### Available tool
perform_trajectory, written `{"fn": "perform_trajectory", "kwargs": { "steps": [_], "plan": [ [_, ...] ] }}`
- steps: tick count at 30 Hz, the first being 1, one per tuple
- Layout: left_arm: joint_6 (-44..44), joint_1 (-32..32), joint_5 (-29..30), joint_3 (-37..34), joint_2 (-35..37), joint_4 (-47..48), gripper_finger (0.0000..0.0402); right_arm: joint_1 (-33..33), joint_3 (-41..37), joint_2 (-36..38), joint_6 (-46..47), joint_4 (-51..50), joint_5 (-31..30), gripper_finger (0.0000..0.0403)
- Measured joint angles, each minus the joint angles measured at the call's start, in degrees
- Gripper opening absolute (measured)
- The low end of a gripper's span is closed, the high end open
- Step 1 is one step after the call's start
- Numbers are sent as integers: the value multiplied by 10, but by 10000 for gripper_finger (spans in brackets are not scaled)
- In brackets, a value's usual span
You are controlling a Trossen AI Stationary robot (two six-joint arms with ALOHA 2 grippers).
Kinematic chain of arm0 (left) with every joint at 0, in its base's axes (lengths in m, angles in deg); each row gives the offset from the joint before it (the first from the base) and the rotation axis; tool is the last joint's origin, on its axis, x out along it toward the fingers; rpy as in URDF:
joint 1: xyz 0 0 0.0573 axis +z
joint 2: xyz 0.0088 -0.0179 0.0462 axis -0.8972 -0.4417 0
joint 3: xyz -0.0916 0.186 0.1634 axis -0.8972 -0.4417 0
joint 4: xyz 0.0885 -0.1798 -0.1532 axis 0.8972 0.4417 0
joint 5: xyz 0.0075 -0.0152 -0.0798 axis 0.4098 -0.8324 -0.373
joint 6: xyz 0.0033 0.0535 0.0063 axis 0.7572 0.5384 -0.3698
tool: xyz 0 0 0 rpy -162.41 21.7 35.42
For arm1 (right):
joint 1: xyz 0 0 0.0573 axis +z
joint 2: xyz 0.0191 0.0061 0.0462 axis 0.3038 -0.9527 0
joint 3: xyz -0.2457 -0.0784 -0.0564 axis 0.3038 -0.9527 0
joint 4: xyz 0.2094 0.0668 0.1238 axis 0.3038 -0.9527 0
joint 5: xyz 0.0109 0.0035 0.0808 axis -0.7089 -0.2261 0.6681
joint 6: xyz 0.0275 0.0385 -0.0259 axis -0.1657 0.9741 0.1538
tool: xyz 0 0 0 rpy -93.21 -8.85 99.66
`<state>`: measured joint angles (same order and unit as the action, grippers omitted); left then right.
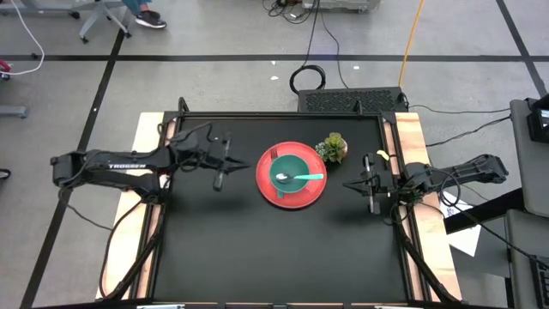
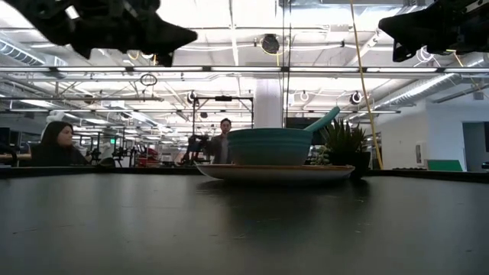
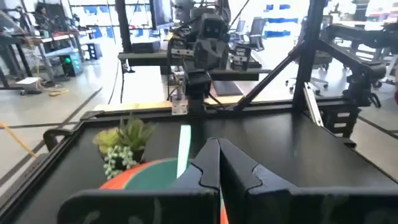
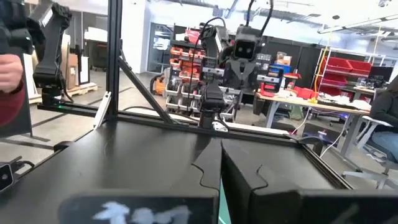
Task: Set table place
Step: Return to Home Position
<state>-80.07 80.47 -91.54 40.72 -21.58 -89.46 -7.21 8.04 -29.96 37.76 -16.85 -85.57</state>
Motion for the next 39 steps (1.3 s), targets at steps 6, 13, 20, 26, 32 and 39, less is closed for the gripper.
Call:
{"fn": "perform_trajectory", "kwargs": {
  "steps": [6,13,20,26,32,39],
  "plan": [
    [-14,-1,12,-72,62,-46,1,0,0,0,4,0,2,0],
    [-22,0,80,-127,112,-57,0,0,0,-1,4,0,2,0],
    [-23,0,107,-152,158,-59,0,0,0,-1,5,-1,2,0],
    [-35,0,112,-177,214,-58,0,0,0,-1,9,-3,3,0],
    [-53,0,116,-202,250,-54,0,0,0,-1,13,-3,3,0],
    [-74,0,116,-224,271,-53,0,0,0,-1,13,-3,3,0]
  ]
}}
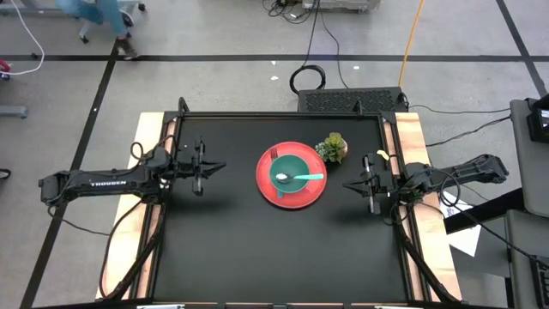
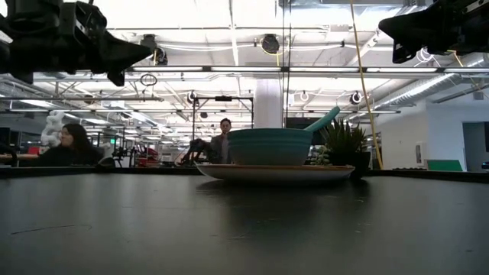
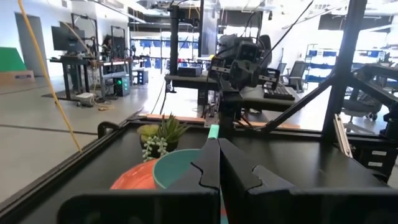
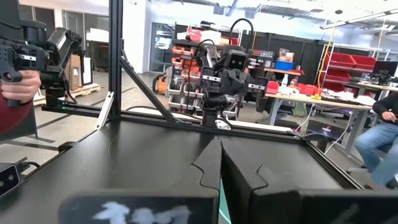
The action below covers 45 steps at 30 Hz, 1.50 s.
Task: Set table place
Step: Return to Home Position
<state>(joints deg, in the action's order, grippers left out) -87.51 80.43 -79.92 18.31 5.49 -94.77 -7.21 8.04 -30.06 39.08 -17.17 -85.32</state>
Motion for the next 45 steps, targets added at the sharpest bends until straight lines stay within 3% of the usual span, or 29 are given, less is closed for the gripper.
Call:
{"fn": "perform_trajectory", "kwargs": {
  "steps": [16,29,34,45],
  "plan": [
    [0,0,10,-33,58,25,0,0,0,0,0,-1,0,0],
    [5,-10,19,-33,62,31,0,0,0,9,2,-1,-2,0],
    [9,-10,20,-33,62,33,0,0,-1,25,13,-1,-39,0],
    [20,-10,30,-33,62,56,0,0,-71,90,1,70,-37,0]
  ]
}}
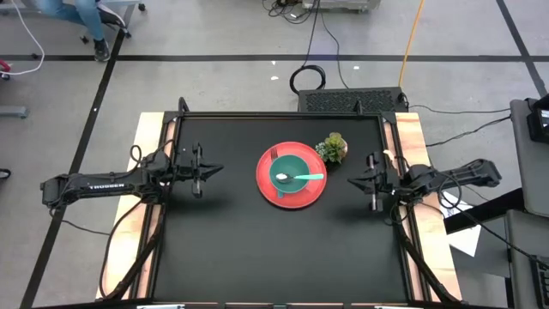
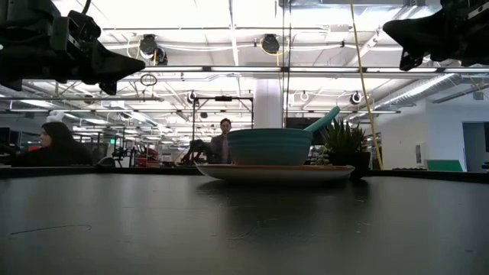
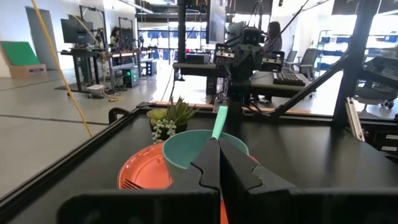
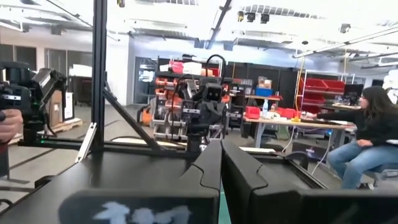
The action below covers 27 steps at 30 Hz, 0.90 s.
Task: Set table place
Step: Return to Home Position
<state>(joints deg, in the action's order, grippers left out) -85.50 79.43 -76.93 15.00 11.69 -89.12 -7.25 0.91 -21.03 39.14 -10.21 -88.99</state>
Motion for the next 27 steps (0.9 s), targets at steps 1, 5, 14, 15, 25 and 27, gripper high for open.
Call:
{"fn": "perform_trajectory", "kwargs": {
  "steps": [1,5,14,15,25,27],
  "plan": [
    [0,0,0,0,0,0,0,0,0,5,0,-3,0,0],
    [4,0,0,0,0,1,0,0,0,19,-2,-20,4,0],
    [9,0,-2,0,0,22,1,0,0,27,-3,-32,5,0],
    [9,0,-2,0,0,26,1,0,0,27,-3,-33,5,0],
    [11,0,-35,0,0,30,8,0,0,27,-5,-28,5,0],
    [11,0,-32,0,0,30,14,0,0,27,-14,-28,5,0]
  ]
}}
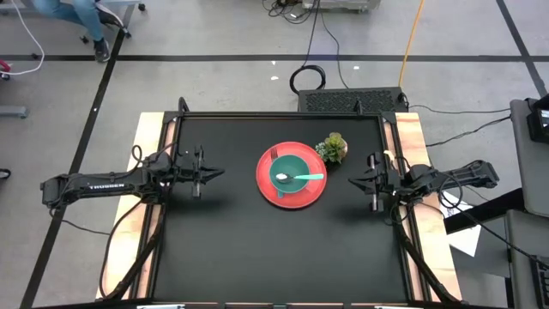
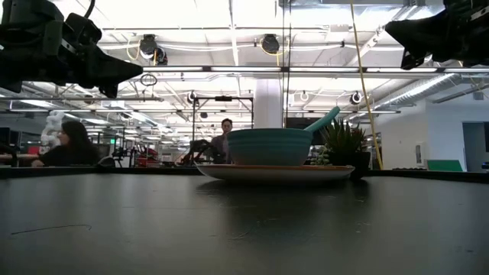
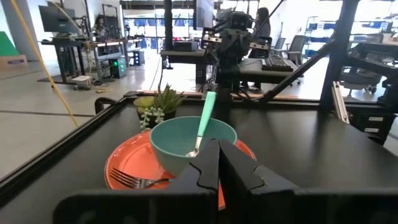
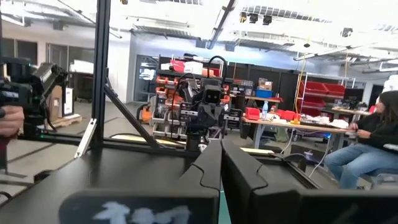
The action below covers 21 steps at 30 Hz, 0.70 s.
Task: Set table place
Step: Return to Home Position
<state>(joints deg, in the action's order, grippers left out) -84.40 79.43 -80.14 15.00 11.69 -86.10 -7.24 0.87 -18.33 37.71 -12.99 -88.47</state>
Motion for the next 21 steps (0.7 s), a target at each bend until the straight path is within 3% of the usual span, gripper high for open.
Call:
{"fn": "perform_trajectory", "kwargs": {
  "steps": [12,21],
  "plan": [
    [14,0,-18,0,0,18,3,0,0,0,-12,-39,0,0],
    [29,1,3,0,0,19,10,0,0,0,7,-30,0,0]
  ]
}}
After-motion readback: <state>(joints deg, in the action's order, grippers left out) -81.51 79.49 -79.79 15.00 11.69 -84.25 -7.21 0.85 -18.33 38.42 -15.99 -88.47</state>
